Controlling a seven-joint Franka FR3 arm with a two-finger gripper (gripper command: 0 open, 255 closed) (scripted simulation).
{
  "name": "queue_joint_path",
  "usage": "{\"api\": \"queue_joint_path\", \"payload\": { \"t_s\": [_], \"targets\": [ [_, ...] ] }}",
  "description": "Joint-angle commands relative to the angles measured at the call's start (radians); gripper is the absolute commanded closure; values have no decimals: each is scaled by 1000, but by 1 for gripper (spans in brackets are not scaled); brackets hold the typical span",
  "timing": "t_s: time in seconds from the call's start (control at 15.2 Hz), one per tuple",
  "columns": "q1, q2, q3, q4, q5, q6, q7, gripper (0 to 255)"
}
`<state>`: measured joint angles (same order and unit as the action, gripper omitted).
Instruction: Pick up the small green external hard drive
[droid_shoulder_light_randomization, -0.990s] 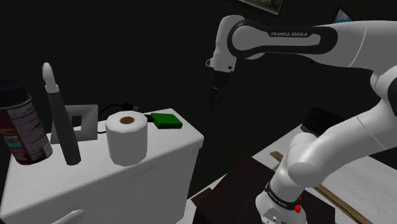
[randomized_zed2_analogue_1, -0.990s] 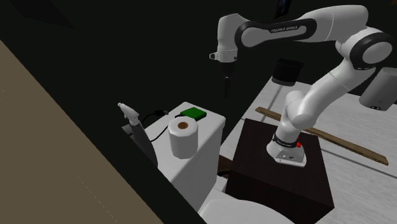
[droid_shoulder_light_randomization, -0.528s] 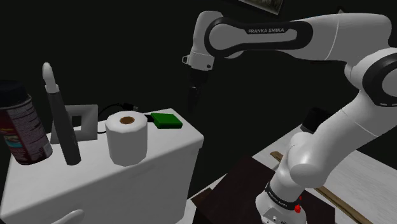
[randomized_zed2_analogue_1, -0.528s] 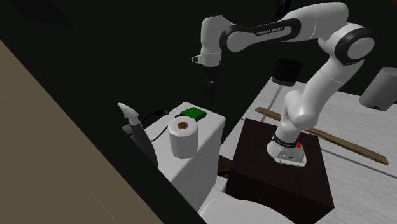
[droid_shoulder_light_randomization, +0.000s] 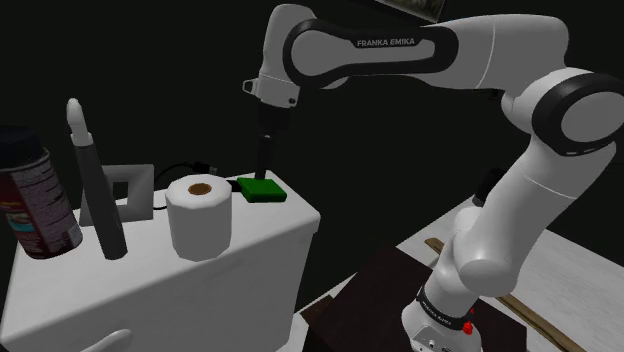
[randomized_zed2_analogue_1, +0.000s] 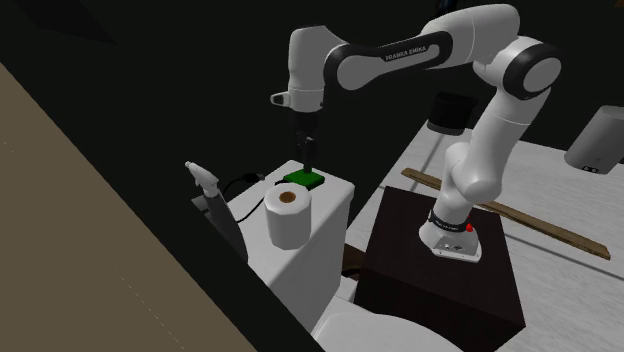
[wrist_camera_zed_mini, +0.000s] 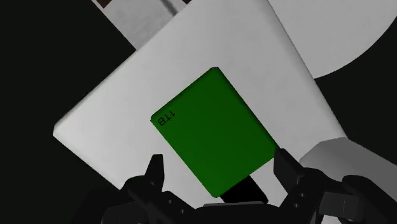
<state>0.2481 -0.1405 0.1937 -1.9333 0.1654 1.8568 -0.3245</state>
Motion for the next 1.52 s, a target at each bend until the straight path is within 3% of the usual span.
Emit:
{"api": "queue_joint_path", "payload": {
  "t_s": [0.0,0.4,0.99,1.06,1.45],
  "targets": [
    [17,66,19,69,-12,16,-16,0],
    [67,200,71,232,-51,36,-50,0],
    [69,203,71,134,-48,136,-61,0],
    [69,202,71,131,-47,138,-61,255],
    [68,202,71,132,-47,137,-61,255]
  ]
}}
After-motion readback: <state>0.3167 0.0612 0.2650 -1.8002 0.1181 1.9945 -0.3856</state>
